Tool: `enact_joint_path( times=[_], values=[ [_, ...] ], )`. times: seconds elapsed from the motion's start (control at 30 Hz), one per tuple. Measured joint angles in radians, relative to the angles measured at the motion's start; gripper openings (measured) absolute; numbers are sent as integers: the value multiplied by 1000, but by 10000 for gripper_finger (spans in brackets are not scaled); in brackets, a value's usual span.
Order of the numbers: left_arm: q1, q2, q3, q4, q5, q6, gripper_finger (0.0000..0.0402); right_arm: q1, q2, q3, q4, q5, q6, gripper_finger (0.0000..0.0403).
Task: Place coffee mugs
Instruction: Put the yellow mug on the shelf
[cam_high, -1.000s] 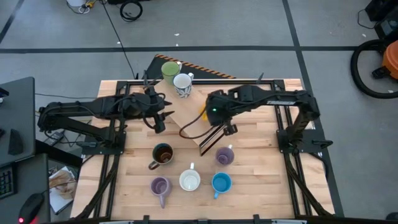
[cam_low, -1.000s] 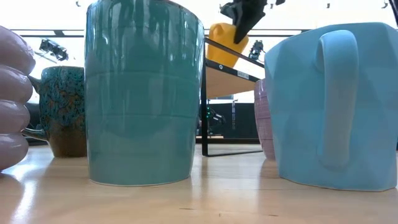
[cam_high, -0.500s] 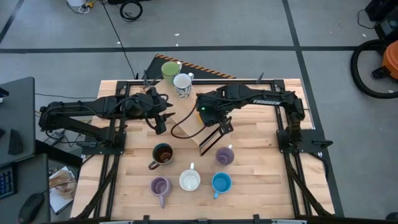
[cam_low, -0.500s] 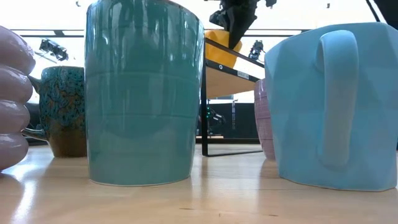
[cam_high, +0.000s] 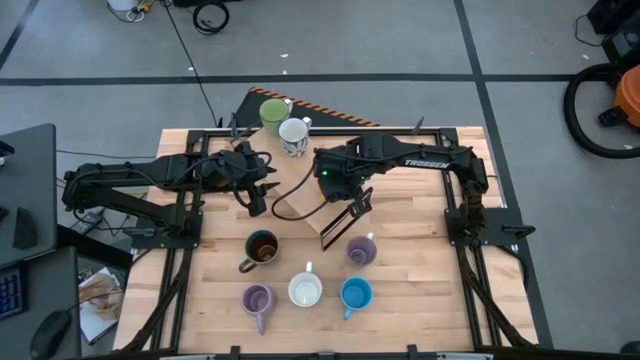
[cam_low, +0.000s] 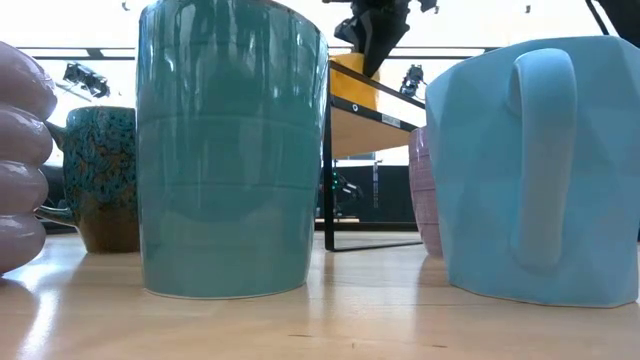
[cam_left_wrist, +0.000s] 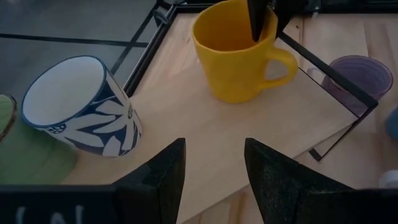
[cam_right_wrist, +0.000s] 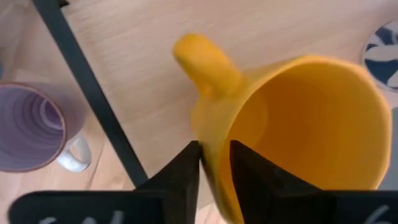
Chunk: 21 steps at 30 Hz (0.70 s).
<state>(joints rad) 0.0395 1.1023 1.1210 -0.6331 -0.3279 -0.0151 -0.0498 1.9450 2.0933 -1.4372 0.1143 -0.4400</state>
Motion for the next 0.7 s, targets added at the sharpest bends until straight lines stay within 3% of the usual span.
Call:
enact_joint_path(
  times=[0.27,0.7],
  values=[
    [-4,51,0,1,26,-63,172,2,-4,45,10,49,55,134],
    [-78,241,0,93,-8,-110,172,15,-25,98,-111,132,159,138]
  ],
)
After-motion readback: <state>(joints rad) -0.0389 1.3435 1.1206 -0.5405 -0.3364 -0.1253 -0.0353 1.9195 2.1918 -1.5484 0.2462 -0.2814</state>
